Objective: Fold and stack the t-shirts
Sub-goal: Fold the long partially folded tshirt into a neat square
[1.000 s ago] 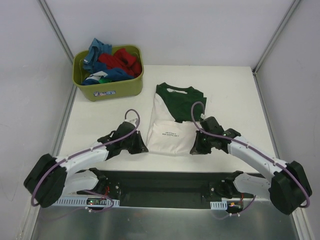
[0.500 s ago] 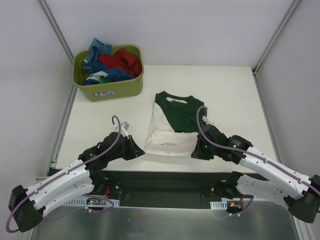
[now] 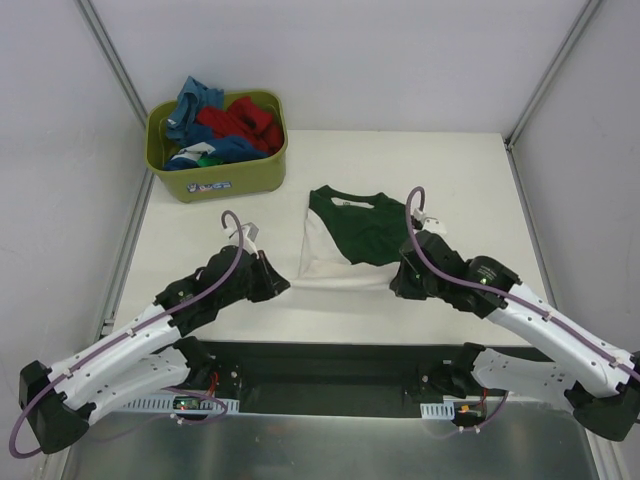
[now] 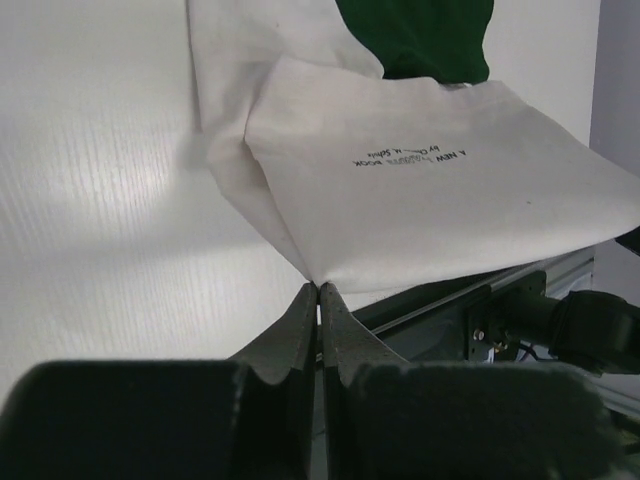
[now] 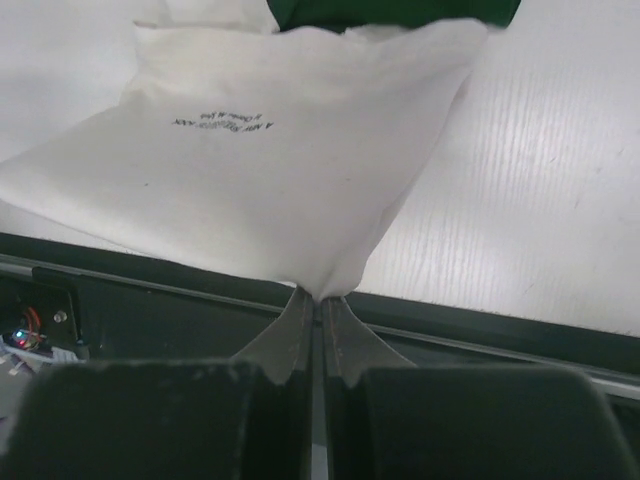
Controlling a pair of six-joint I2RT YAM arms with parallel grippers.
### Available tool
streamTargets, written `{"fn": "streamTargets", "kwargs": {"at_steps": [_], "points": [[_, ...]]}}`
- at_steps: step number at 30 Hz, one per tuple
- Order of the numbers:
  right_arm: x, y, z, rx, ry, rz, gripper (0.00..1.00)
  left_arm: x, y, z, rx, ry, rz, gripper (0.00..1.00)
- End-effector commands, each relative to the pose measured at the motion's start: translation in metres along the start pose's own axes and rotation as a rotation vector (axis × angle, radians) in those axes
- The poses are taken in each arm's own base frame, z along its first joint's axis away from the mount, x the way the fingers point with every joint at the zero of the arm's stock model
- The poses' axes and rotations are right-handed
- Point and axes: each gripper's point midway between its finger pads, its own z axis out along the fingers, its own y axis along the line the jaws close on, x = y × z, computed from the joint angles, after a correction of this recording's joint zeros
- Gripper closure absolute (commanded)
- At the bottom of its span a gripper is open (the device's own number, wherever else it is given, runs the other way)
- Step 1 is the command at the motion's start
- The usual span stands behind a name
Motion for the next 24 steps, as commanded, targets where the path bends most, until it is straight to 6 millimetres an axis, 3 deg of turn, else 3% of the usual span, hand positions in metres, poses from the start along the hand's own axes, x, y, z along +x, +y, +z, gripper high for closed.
{"fn": "streamTargets", "kwargs": {"at_steps": [1,4,12,20,24], "points": [[-0.032,-0.015,-0.015,0.088,-0.121,-0.073,1.0,-0.028,-0.005,0.002,-0.069,-0.078,0.087,1.0],[-0.045,-0.022,-0.017,0.121,-0.166,-0.065,0.99,-0.05,-0.017,0.001,-0.083,-0.128,0.111,1.0],[-0.082,-0.04,-0.026,0.204,-0.271,-0.067,0.99,-0.097,-0.018,0.024,-0.176,-0.153,0.129,1.0],[-0.116,-0.053,-0.009,0.224,-0.286,-0.026,0.99,-0.15,-0.038,0.05,-0.181,-0.177,0.171,1.0],[-0.138,-0.057,-0.001,0.238,-0.297,-0.025,0.99,-0.169,-0.036,0.073,-0.211,-0.158,0.194,1.0]]}}
